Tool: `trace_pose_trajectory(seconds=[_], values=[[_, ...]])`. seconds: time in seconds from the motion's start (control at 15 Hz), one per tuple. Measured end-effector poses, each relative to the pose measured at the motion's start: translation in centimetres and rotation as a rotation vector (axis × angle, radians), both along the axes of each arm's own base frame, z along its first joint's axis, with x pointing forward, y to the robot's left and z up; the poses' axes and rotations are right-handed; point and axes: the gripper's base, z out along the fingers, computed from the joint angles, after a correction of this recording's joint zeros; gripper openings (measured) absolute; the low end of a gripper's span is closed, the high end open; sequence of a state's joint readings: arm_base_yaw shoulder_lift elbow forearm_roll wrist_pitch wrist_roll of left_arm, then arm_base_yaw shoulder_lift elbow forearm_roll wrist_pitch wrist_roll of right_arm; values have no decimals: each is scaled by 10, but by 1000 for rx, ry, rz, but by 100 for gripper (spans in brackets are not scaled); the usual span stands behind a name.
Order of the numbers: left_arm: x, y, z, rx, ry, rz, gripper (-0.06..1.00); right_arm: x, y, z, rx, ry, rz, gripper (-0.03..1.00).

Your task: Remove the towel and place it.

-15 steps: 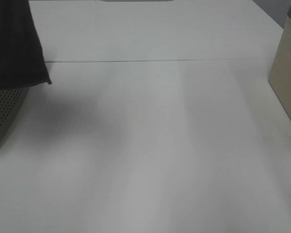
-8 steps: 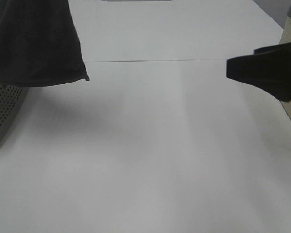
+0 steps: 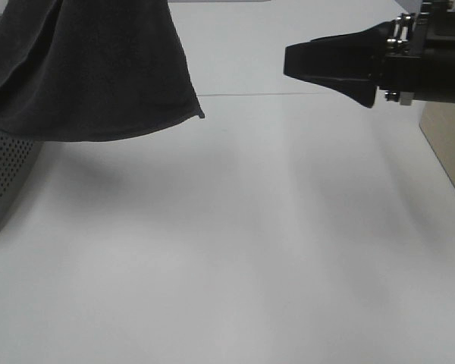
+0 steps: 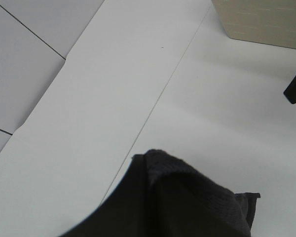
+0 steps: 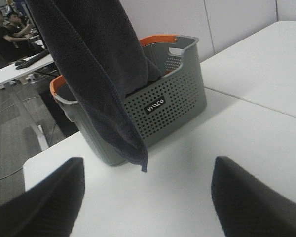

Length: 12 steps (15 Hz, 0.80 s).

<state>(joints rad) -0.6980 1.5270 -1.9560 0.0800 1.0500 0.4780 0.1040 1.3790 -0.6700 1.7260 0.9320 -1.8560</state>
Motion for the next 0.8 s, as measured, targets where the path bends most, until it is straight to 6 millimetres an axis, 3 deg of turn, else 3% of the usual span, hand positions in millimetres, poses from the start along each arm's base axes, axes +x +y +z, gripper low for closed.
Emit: trace_pose_trajectory(seconds=[0.27, 0.53, 0.6, 0.8], values=[[-1, -2, 0, -19, 16, -15, 0, 15, 57, -6, -59, 0, 145, 70], [-2, -2, 0, -19, 16, -16, 0, 20, 86, -7, -96, -16, 181, 70], [-2, -2, 0, -23, 20, -19, 0, 14, 104, -14, -118, -21, 234, 70], [-2, -2, 0, -26, 16, -20, 0, 12, 117, -27, -193, -30, 227, 70]])
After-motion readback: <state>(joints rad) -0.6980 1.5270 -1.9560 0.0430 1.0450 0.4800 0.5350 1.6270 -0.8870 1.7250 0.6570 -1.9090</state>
